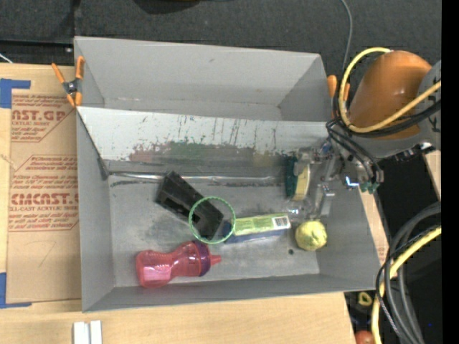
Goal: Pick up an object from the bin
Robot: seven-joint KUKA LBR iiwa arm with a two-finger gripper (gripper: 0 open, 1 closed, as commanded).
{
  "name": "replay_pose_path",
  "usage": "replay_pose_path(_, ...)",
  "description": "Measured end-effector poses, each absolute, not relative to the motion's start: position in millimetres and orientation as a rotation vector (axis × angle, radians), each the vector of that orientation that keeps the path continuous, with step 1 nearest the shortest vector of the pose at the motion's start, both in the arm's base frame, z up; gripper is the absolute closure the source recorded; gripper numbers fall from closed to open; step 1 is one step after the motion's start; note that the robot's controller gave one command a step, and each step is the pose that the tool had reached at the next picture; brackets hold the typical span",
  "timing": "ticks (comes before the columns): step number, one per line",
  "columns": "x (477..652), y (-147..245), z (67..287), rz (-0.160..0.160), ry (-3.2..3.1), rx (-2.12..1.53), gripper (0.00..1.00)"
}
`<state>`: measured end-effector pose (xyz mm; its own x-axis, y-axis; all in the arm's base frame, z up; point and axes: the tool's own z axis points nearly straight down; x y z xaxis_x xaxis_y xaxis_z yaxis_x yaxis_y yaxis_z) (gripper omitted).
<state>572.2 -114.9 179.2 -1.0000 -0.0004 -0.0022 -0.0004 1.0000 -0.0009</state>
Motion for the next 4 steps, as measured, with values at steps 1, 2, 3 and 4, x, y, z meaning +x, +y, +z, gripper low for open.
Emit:
replay_pose_path(1, 572.2, -115, 179, -0.001, 3.139, -0.001, 0.00)
replay_pose_path(2, 540.6, -85, 129, 0.000, 3.139, -0.149, 0.00)
replay_pose_path(3, 567.0, -56, 134, -0.002, 3.130, 0.009, 0.00)
replay_pose_path(4, 529.8, -68, 72, 0.000, 3.143, 0.060, 0.00)
